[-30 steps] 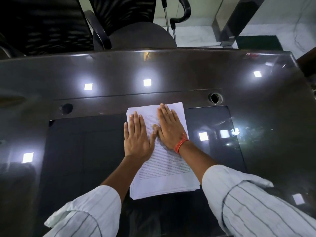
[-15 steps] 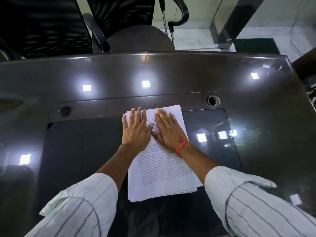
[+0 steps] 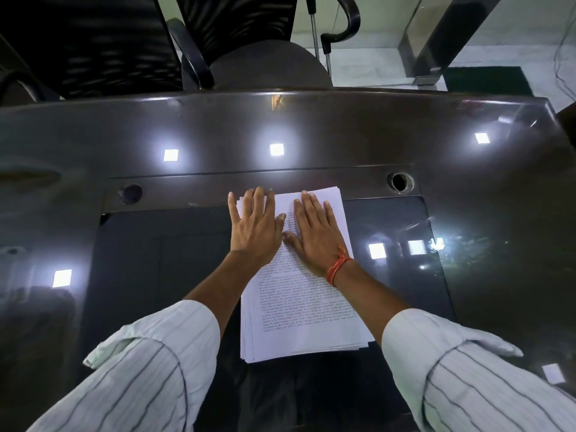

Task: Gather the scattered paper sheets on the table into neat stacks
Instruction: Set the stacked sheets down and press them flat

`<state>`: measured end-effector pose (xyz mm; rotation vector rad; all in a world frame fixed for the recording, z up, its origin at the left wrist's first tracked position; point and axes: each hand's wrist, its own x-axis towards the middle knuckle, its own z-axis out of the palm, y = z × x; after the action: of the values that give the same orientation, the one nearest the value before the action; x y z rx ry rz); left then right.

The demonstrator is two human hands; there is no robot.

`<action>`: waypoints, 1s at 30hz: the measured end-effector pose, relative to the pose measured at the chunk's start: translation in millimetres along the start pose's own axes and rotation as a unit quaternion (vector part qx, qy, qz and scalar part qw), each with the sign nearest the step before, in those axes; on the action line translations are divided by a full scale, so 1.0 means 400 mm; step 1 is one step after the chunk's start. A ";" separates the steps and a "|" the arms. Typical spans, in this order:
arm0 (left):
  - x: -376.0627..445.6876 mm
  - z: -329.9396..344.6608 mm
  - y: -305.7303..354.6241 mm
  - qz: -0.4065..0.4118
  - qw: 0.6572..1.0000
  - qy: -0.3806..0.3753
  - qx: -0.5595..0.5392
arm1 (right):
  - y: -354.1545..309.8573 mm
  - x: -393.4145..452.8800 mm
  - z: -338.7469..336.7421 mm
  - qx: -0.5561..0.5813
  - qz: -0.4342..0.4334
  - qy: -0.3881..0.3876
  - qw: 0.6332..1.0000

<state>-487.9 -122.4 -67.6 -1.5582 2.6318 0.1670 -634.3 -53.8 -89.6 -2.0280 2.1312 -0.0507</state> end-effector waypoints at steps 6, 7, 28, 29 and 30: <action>-0.060 0.034 0.024 0.050 0.998 -0.008 -0.046 | 0.002 0.004 -0.003 -0.008 0.031 0.004 0.999; -0.058 0.042 0.016 0.048 0.998 -0.010 -0.044 | 0.005 0.006 -0.001 -0.008 0.032 0.002 0.999; -0.061 0.069 0.002 0.006 0.999 -0.002 -0.051 | -0.040 -0.301 0.048 0.034 0.129 0.012 0.991; -0.062 0.066 0.004 -0.003 0.997 -0.009 -0.072 | -0.046 -0.323 0.051 0.031 0.131 0.008 0.991; -0.070 0.061 0.006 -0.018 0.994 -0.008 -0.111 | -0.052 -0.343 0.053 0.031 0.135 0.004 0.990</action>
<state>-476.3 -93.7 -88.2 -1.6584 2.6465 0.4844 -604.9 83.6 -90.5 -1.6912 2.3570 -0.0828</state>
